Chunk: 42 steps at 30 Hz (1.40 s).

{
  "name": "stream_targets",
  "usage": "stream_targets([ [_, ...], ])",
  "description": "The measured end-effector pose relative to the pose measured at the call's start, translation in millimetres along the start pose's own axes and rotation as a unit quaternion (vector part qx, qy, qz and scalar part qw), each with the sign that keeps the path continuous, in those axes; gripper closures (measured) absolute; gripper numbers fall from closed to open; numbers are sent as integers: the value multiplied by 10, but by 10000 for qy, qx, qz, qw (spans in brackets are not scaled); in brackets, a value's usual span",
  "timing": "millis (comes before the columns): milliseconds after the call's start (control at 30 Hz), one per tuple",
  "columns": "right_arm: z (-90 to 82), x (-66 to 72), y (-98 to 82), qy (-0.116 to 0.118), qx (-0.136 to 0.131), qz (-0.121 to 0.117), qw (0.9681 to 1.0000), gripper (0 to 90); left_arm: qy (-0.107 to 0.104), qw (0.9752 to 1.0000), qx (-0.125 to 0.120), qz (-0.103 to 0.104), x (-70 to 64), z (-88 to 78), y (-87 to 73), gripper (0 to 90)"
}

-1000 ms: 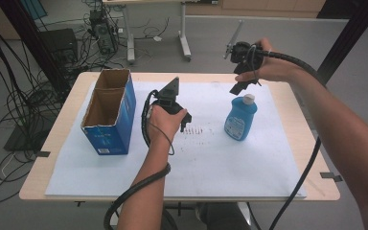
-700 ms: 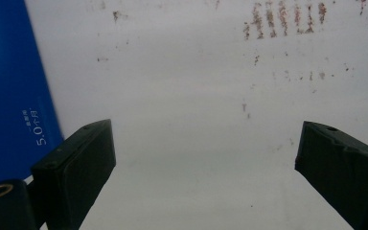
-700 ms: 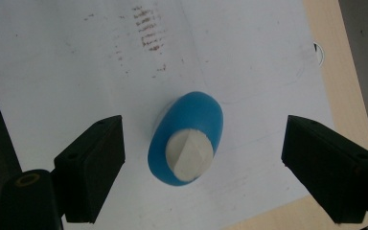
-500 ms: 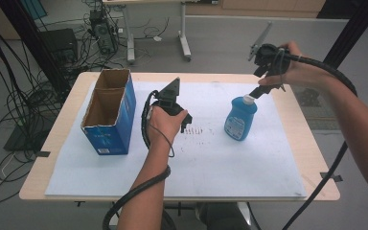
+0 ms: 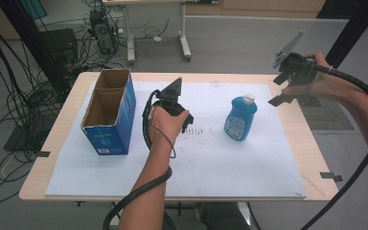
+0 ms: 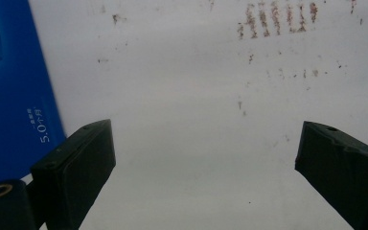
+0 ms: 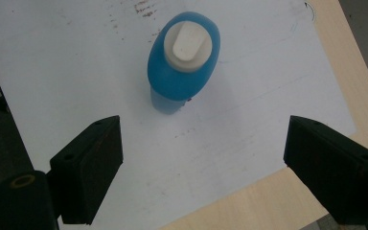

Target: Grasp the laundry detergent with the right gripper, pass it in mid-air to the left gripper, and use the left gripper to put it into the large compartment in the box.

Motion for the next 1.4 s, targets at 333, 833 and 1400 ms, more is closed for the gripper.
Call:
stream_targets([
  [333, 71, -1, -235, -15, -415, 215, 9989, 94, -8, 10000, -52, -11, 11, -2, -18, 68],
  [833, 465, 77, -582, 113, -1262, 728, 9893, 53, 23, 10000, -59, 56, 8, 6, -49, 68],
  [1400, 970, 215, -784, 69, -2140, 1291, 9682, 31, 64, 9999, -61, 47, 27, 21, -63, 69],
])
Point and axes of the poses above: each handheld gripper's, and its own axes: z roughly forward along the jaws, y roughly out of its top, x roughly to its left, the point moved 4 cm from there along z, roughly forward along the jaws, and after that the axes turned 7 degrees about z, right-handed, at the moved point
